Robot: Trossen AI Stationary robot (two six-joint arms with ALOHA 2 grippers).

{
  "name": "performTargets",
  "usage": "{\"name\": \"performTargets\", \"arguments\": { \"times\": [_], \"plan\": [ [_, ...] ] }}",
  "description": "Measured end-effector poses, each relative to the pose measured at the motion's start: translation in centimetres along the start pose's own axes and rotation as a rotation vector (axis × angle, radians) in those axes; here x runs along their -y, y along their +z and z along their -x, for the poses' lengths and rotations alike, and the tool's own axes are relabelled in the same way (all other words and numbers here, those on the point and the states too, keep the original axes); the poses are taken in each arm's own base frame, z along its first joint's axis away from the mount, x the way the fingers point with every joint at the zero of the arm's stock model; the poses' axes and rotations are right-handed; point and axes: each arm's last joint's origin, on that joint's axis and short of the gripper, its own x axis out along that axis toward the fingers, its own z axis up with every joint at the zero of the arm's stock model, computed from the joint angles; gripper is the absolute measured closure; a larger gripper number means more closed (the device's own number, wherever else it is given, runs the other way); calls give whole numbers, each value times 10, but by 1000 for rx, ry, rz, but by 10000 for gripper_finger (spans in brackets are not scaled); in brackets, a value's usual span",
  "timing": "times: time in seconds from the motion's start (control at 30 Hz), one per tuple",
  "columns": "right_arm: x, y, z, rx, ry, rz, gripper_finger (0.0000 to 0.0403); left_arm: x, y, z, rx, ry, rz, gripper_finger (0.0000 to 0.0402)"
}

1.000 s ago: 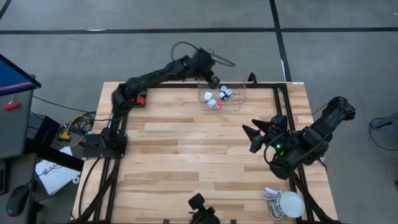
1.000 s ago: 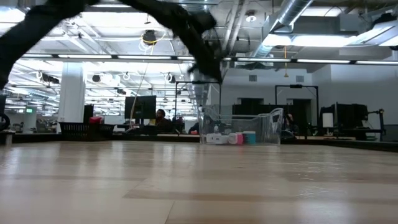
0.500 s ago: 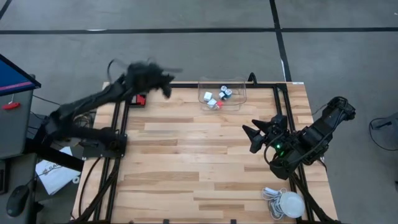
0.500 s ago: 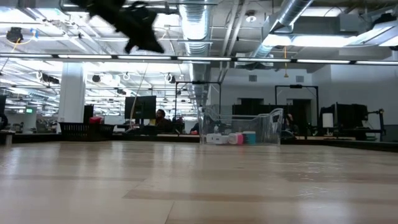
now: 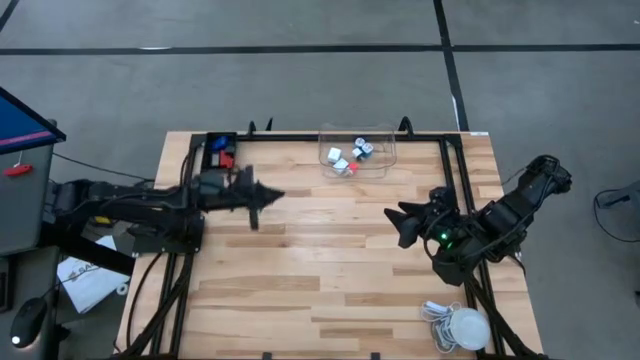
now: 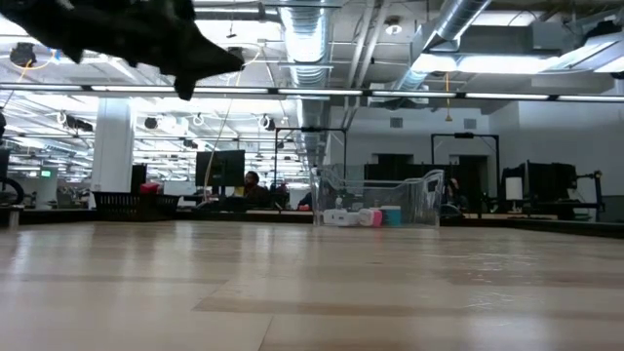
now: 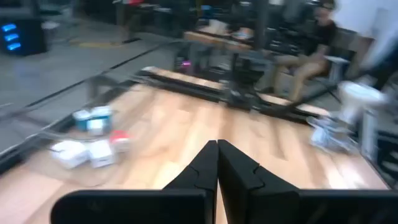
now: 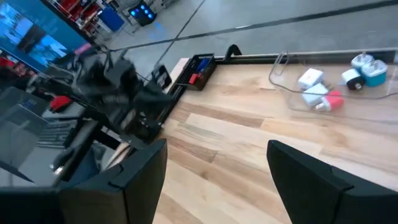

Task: Pick & Place Office items
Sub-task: Return to Home Position

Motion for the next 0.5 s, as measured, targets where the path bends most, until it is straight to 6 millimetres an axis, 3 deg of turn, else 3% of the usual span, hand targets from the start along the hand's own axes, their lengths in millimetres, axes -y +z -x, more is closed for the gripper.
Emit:
{"name": "performTargets", "arguments": {
  "times": [0.2, 0.5],
  "plan": [
    [-7, -4, 5, -45, 52, -47, 135, 10, -31, 31, 15, -27, -24, 398],
    [-12, -6, 13, -19, 106, -104, 135, -3, -66, 63, 75, -42, 32, 398]
  ]
}}
